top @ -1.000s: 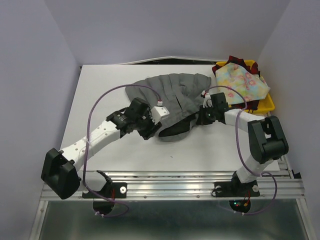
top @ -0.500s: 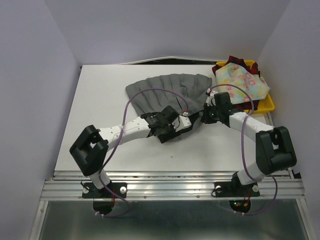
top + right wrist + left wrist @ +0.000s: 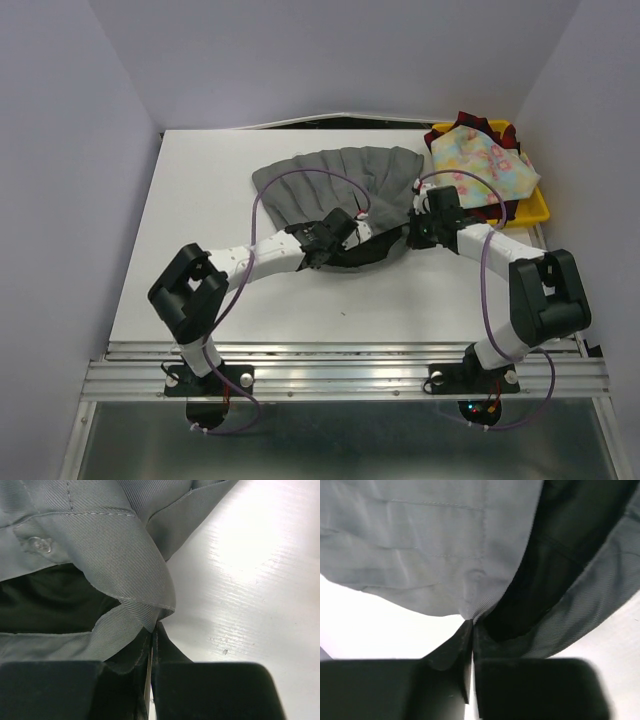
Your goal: Fold and stack the skirts
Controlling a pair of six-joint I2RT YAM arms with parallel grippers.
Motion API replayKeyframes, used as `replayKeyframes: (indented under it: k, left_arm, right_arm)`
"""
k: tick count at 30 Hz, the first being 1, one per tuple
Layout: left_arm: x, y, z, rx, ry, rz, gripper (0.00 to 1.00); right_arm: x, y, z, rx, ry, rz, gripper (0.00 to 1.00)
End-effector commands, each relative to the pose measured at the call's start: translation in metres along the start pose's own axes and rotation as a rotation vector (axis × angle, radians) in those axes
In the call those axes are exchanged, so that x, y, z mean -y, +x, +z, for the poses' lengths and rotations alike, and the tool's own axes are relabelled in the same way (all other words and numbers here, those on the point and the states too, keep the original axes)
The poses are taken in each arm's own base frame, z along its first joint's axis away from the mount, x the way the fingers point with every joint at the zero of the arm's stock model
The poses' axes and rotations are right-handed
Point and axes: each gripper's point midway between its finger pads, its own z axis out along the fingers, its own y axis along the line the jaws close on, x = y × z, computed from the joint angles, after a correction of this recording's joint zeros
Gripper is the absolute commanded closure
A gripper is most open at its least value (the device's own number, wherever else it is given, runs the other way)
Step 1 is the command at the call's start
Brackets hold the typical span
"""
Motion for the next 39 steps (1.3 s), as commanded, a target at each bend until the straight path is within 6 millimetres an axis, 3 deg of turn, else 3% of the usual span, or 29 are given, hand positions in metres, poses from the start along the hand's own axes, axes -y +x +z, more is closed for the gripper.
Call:
replayKeyframes:
  k: [1, 3, 5, 6, 8, 9, 13, 18, 21, 23, 27, 28, 30, 31, 32, 34, 35, 37, 38, 39]
  left_arm:
    - [-0.035, -0.011, -0.006, 0.028, -0.092, -0.067, 0.99]
    - [-0.036, -0.01, -0.009, 0.043, -0.051, -0.114, 1.0]
    - [-0.043, 0.0, -0.01, 0.029, -0.008, -0.176, 1.0]
    - [-0.039, -0.001, -0.013, 0.046, 0.045, -0.22, 1.0]
    - [-0.043, 0.008, -0.014, 0.039, 0.102, -0.288, 1.0]
    - [-0.036, 0.01, -0.013, 0.044, 0.157, -0.306, 1.0]
    - [-0.021, 0.013, -0.008, 0.039, 0.279, -0.397, 1.0]
    - [-0.018, 0.006, -0.006, 0.052, 0.352, -0.425, 1.0]
    - [-0.023, 0.007, -0.004, 0.047, 0.37, -0.453, 1.0]
    - [-0.026, 0.01, -0.002, 0.045, 0.371, -0.472, 1.0]
    - [-0.041, 0.012, -0.007, 0.066, 0.35, -0.511, 1.0]
    - [-0.047, 0.015, -0.009, 0.068, 0.328, -0.523, 1.0]
    - [-0.069, 0.022, -0.017, 0.089, 0.268, -0.56, 1.0]
    - [-0.083, 0.025, -0.022, 0.095, 0.225, -0.574, 1.0]
    - [-0.096, 0.026, -0.027, 0.107, 0.186, -0.589, 1.0]
    - [-0.144, 0.031, -0.051, 0.153, 0.037, -0.634, 1.0]
    - [-0.165, 0.03, -0.068, 0.193, -0.032, -0.645, 1.0]
    - [-0.21, 0.035, -0.097, 0.235, -0.195, -0.681, 1.0]
    - [-0.229, 0.028, -0.12, 0.305, -0.265, -0.682, 1.0]
    - [-0.244, 0.022, -0.137, 0.349, -0.315, -0.68, 1.0]
  right_arm:
    - [0.013, 0.005, 0.003, -0.006, 0.064, -0.028, 0.99]
    - [0.02, 0.002, 0.002, 0.004, 0.108, -0.024, 0.99]
    - [0.024, -0.003, 0.001, 0.015, 0.133, -0.013, 0.87]
    - [0.028, -0.005, -0.002, 0.026, 0.142, 0.004, 0.63]
    - [0.031, -0.008, -0.007, 0.042, 0.14, 0.056, 0.39]
    - [0.03, -0.009, -0.008, 0.047, 0.123, 0.075, 0.33]
    - [0.012, -0.008, -0.016, 0.066, -0.016, 0.135, 0.27]
    - [-0.033, -0.004, -0.021, 0.079, -0.279, 0.141, 0.26]
    - [-0.047, 0.007, -0.017, 0.058, -0.37, 0.167, 0.32]
    - [-0.047, 0.012, -0.005, 0.044, -0.386, 0.174, 0.41]
    - [-0.041, 0.012, 0.007, 0.036, -0.36, 0.175, 0.75]
    - [-0.038, 0.001, 0.007, 0.061, -0.338, 0.176, 0.91]
    - [-0.022, -0.016, 0.005, 0.114, -0.237, 0.169, 0.99]
    - [-0.017, -0.042, -0.005, 0.18, -0.198, 0.141, 0.99]
    - [-0.01, -0.055, -0.011, 0.213, -0.152, 0.123, 0.99]
    - [0.013, -0.072, -0.025, 0.231, -0.006, 0.103, 0.99]
    - [0.017, -0.105, -0.045, 0.306, 0.033, 0.046, 0.99]
    - [0.028, -0.126, -0.065, 0.344, 0.115, -0.009, 0.99]
    - [0.026, -0.156, -0.086, 0.41, 0.128, -0.049, 0.99]
    - [0.029, -0.163, -0.095, 0.412, 0.153, -0.086, 0.99]
